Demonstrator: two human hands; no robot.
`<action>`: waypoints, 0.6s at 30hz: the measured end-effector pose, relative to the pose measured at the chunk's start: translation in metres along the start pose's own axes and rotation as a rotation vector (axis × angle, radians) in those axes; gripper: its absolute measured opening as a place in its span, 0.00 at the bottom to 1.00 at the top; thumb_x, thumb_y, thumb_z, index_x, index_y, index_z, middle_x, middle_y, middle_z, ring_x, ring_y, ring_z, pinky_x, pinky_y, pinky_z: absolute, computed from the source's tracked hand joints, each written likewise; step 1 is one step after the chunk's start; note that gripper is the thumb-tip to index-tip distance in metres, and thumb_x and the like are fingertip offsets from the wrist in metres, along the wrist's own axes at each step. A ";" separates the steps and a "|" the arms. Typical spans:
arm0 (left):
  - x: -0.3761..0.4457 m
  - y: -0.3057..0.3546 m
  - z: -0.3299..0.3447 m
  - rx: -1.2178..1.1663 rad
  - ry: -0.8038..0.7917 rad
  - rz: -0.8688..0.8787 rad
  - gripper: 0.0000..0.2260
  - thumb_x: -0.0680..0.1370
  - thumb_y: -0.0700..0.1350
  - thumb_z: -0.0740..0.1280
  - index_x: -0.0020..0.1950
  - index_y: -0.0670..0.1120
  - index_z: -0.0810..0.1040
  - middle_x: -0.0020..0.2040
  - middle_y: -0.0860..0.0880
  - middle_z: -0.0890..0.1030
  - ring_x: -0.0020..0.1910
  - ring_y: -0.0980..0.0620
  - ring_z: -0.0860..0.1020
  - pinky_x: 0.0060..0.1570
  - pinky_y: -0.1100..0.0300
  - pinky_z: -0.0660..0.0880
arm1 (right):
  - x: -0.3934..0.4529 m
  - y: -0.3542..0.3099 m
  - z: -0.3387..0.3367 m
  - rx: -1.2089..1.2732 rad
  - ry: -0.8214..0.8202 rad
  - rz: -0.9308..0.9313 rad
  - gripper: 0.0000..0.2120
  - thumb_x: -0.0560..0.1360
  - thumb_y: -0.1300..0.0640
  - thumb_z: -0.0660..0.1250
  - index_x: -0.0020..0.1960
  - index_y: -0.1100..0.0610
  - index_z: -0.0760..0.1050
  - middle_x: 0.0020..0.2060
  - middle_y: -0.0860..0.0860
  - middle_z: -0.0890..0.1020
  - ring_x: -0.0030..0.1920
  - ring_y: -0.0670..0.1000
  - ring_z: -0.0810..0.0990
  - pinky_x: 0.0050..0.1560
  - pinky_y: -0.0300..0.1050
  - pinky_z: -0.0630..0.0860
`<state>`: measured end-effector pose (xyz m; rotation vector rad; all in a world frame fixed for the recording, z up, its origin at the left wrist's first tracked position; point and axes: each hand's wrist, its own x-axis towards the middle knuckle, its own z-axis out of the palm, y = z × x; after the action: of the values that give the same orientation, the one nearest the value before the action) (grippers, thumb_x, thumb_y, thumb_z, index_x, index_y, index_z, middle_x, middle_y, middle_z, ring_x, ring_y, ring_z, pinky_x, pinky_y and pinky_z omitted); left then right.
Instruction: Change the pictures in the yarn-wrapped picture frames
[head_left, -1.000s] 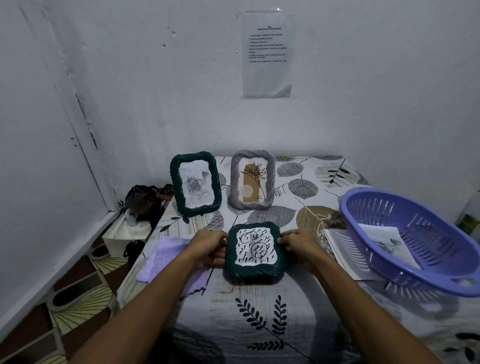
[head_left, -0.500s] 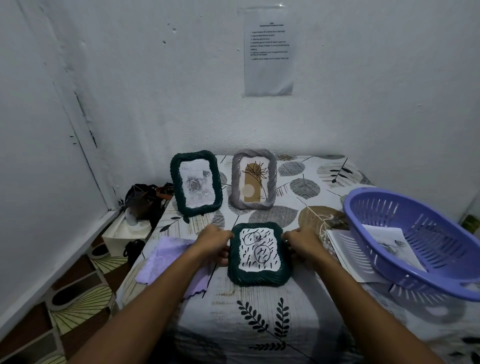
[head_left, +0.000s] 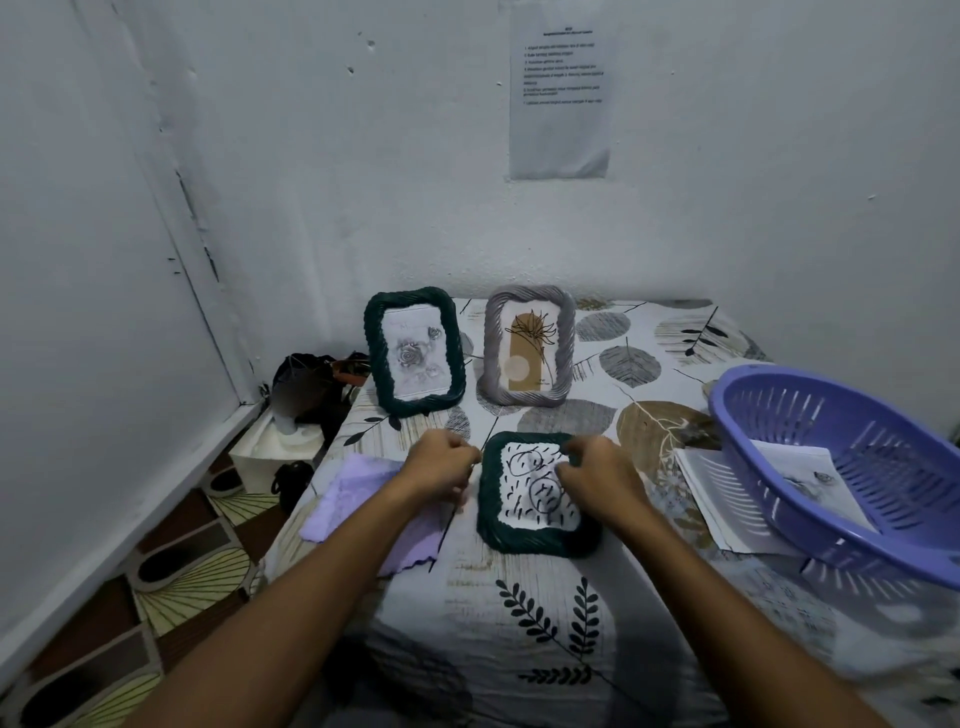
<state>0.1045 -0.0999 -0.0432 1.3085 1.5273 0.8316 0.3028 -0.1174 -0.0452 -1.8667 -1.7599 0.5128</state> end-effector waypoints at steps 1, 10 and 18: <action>-0.003 0.000 -0.010 0.051 0.057 0.042 0.05 0.77 0.37 0.65 0.42 0.40 0.78 0.36 0.42 0.77 0.31 0.48 0.75 0.29 0.58 0.74 | -0.001 -0.010 0.004 0.061 -0.025 -0.057 0.15 0.75 0.58 0.66 0.61 0.58 0.78 0.56 0.54 0.81 0.54 0.53 0.80 0.56 0.52 0.77; -0.023 -0.029 -0.112 0.306 0.276 0.172 0.06 0.76 0.36 0.67 0.51 0.43 0.81 0.47 0.45 0.82 0.47 0.49 0.79 0.46 0.54 0.78 | 0.007 -0.102 0.064 0.112 -0.322 -0.370 0.15 0.76 0.62 0.66 0.62 0.59 0.77 0.57 0.55 0.81 0.55 0.51 0.79 0.55 0.42 0.74; -0.016 -0.059 -0.129 0.677 0.166 0.147 0.09 0.76 0.43 0.69 0.55 0.45 0.81 0.58 0.48 0.78 0.53 0.53 0.75 0.55 0.57 0.75 | 0.035 -0.119 0.104 -0.003 -0.374 -0.352 0.12 0.73 0.53 0.71 0.56 0.56 0.80 0.56 0.53 0.81 0.56 0.52 0.78 0.59 0.50 0.75</action>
<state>-0.0374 -0.1182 -0.0499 1.8897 1.9572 0.5299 0.1485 -0.0688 -0.0530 -1.4791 -2.2721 0.7545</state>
